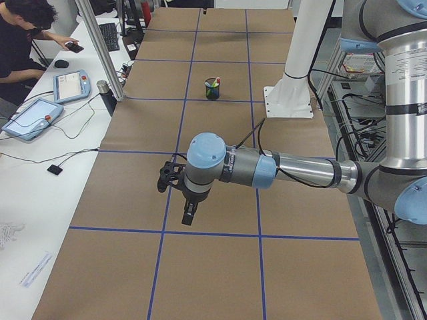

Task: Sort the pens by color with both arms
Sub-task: 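Move the right arm in from its rest pose toward the pen cup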

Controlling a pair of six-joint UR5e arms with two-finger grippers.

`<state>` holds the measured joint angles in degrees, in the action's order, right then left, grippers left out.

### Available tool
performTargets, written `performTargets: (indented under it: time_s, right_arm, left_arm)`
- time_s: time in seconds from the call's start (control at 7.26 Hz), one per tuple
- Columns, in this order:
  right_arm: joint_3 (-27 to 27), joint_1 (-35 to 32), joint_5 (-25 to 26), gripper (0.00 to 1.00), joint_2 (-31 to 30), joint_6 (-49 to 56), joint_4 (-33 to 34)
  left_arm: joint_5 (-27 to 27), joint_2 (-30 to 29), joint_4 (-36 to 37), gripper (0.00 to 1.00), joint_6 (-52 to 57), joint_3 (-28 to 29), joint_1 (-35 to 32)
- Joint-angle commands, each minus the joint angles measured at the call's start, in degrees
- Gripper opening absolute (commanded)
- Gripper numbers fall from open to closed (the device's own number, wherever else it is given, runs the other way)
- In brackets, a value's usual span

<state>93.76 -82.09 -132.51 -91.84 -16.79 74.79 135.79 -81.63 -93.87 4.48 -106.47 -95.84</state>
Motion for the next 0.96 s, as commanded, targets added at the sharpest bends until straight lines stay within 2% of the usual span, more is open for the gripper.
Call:
performTargets:
  time_s: [0.0,0.28,0.55,0.83]
  right_arm:
    - [-0.06,0.0,-0.21,1.0,0.25,0.0,0.0]
    - [0.37,0.0,-0.03,1.0,1.3,0.0,0.18]
    - [-0.15,1.57,-0.29,1.0,6.73,-0.43,1.31]
    - [0.72,5.27,-1.08,1.0,16.9,-1.05,12.68]
  left_arm:
    - [0.0,0.42,0.0,1.0,0.0,-0.31,-0.05]
    - [0.0,1.38,-0.08,1.0,0.26,-0.49,-0.05]
    - [0.0,2.52,-0.08,1.0,0.26,-2.23,-0.05]
    - [0.09,2.7,0.0,1.0,0.09,-2.51,0.13]
